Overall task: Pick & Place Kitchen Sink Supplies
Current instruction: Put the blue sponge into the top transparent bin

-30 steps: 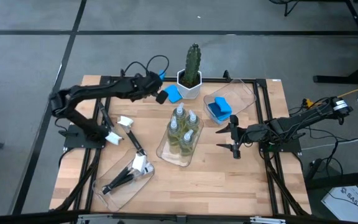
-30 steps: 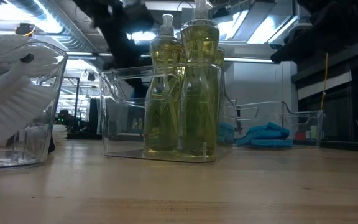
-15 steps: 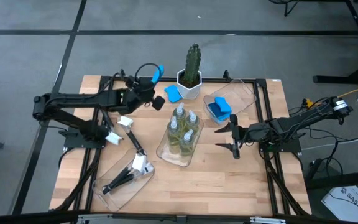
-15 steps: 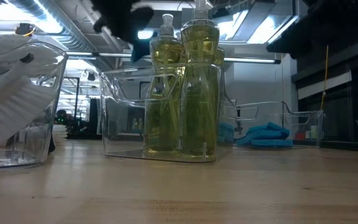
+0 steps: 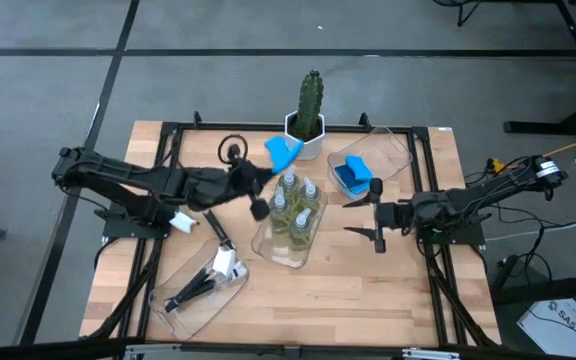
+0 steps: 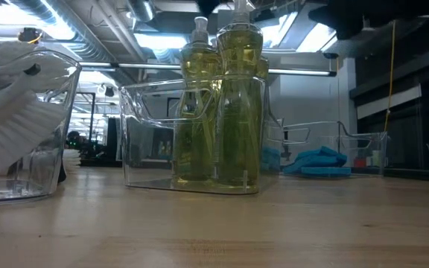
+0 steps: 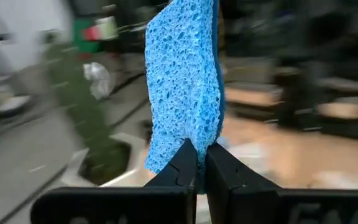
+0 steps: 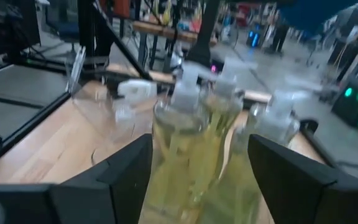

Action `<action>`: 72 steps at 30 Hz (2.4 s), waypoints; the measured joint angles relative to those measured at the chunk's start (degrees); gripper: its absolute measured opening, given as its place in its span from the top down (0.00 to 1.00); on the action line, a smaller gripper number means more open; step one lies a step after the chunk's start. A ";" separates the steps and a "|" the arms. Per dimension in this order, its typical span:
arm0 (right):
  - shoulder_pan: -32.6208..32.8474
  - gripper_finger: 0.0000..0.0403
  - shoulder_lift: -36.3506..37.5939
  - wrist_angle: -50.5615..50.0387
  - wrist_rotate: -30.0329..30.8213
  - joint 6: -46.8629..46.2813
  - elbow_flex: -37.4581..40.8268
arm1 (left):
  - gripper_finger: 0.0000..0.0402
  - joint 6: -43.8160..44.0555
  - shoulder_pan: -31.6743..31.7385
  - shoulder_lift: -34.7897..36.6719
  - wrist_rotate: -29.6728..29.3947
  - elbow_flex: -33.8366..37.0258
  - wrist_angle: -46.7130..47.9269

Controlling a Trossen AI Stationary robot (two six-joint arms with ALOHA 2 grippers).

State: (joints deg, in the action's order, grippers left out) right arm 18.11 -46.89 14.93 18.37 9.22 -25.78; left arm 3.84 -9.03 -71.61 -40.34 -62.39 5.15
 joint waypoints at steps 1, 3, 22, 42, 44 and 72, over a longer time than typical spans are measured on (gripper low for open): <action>0.00 0.35 0.00 0.90 0.00 0.76 0.00 | 0.99 -0.04 -0.65 -0.02 2.46 0.00 -1.23; 0.00 0.35 0.02 2.58 -0.64 2.81 0.00 | 0.99 -0.14 -1.63 -0.44 8.38 -0.02 -3.93; 0.00 0.35 0.00 15.14 -10.88 12.60 0.00 | 0.99 -1.08 -3.12 -14.78 38.48 -0.04 -25.29; 0.00 0.39 0.00 15.53 -12.53 12.16 0.00 | 0.98 0.75 -0.06 -25.97 38.83 -0.02 -35.98; 0.00 0.43 0.00 15.13 -12.52 12.16 0.00 | 0.98 0.09 -0.10 -25.97 38.92 -0.02 -36.36; 0.00 0.97 0.11 7.61 -12.31 11.90 -2.72 | 0.90 2.09 0.50 -25.83 39.50 -0.02 -36.08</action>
State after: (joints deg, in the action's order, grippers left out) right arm 18.11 -46.78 22.54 6.06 21.13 -28.50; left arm 5.93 -8.52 -97.45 -0.84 -62.41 -30.93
